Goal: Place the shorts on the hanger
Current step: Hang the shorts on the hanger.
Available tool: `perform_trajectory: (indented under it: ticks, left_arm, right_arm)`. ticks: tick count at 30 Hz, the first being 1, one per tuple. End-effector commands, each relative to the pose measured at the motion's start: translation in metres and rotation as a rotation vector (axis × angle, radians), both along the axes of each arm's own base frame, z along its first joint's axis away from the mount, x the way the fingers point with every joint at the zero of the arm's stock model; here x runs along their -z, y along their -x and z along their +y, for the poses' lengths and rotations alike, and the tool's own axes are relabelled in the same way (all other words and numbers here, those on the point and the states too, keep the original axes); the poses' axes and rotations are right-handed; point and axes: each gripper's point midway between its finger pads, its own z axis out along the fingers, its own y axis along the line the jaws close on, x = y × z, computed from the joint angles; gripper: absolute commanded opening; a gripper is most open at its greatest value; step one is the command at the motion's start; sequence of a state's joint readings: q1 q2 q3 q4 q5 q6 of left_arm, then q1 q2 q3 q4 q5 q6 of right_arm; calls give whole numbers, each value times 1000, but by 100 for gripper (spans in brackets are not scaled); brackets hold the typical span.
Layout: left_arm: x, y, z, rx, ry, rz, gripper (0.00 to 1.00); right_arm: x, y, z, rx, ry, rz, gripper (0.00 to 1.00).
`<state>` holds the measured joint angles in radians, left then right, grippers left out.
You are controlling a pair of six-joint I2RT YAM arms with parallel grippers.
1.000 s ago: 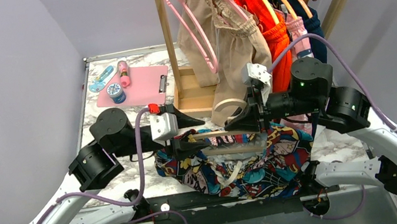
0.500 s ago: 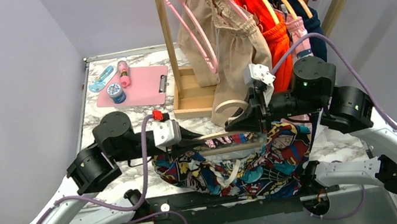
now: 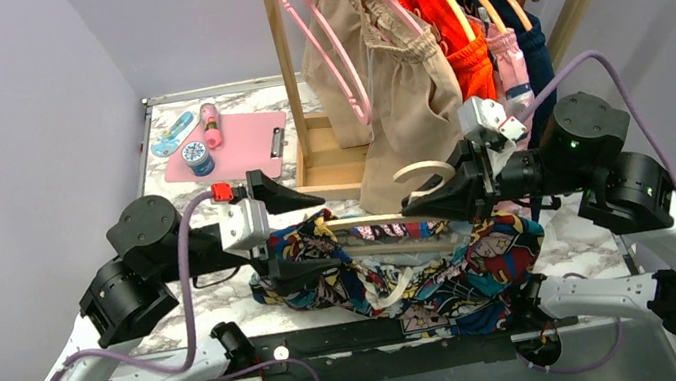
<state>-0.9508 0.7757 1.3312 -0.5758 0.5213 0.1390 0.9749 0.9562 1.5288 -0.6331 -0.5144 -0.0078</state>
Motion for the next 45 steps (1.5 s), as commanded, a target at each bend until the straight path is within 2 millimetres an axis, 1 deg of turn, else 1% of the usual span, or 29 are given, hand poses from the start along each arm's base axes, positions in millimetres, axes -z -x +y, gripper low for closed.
perform_trajectory:
  ticks: [1, 3, 4, 5, 8, 10, 13, 16, 20, 25, 26, 28, 29, 33, 34, 35, 36, 37, 38, 39, 43, 45]
  left_arm:
    - [-4, 2, 1, 2, 18, 26, 98]
    - [-18, 4, -3, 21, 58, 7, 99]
    - [-20, 3, -6, 31, 66, 4, 99]
    - [-33, 5, -7, 43, 92, -15, 99]
    - [-41, 3, -16, 71, 103, -27, 99]
    - [-37, 1, -24, 92, 85, -18, 99]
    - [-23, -3, -36, 117, 47, 12, 99]
    - [-11, -4, -44, 137, 16, 45, 99]
    - [0, -2, -47, 160, -12, 76, 99]
    - [16, -6, -52, 153, -59, 129, 99]
    - [19, -7, -53, 153, -69, 137, 98]
    - [24, -10, -55, 145, -83, 141, 92]
    - [35, -12, -57, 137, -107, 156, 90]
    - [45, -14, -57, 134, -133, 159, 68]
    - [46, -15, -57, 131, -135, 157, 65]
    - [47, -15, -57, 129, -137, 155, 57]
    - [48, -16, -57, 126, -139, 152, 47]
    - [49, -18, -57, 116, -142, 150, 33]
    - [48, -20, -57, 105, -140, 146, 22]
    - [47, -22, -57, 92, -138, 141, 16]
    - [40, -24, -55, 76, -109, 110, 9]
    - [34, -25, -52, 64, -80, 88, 0]
  right_arm:
    - [-6, 0, 3, -12, -43, -19, 1]
    - [-6, 0, 5, -15, -47, -18, 1]
    - [-7, 0, 6, -19, -48, -19, 1]
    - [-7, -1, 7, -22, -46, -19, 1]
    - [-6, -1, 12, -40, -43, -17, 1]
    - [-5, -1, 15, -51, -40, -15, 1]
    - [-5, -2, 19, -59, -40, -14, 1]
    - [-4, -4, 22, -63, -34, -14, 1]
    - [-4, -7, 24, -57, -26, -19, 1]
    - [-3, -9, 29, -64, -23, -20, 1]
    - [-3, -9, 30, -65, -24, -19, 1]
    - [-3, -9, 32, -72, -24, -19, 1]
    - [-4, -9, 32, -75, -24, -18, 1]
    - [-4, -9, 34, -79, -24, -18, 1]
    - [-5, -9, 34, -80, -25, -18, 1]
    - [-4, -9, 34, -83, -23, -17, 1]
    - [-4, -9, 35, -85, -21, -16, 1]
    - [-3, -9, 35, -86, -19, -14, 1]
    - [-2, -9, 36, -88, -17, -14, 1]
    - [-2, -9, 36, -89, -16, -13, 1]
    - [3, -9, 36, -90, -6, -8, 1]
    - [6, -10, 36, -82, 0, -5, 1]
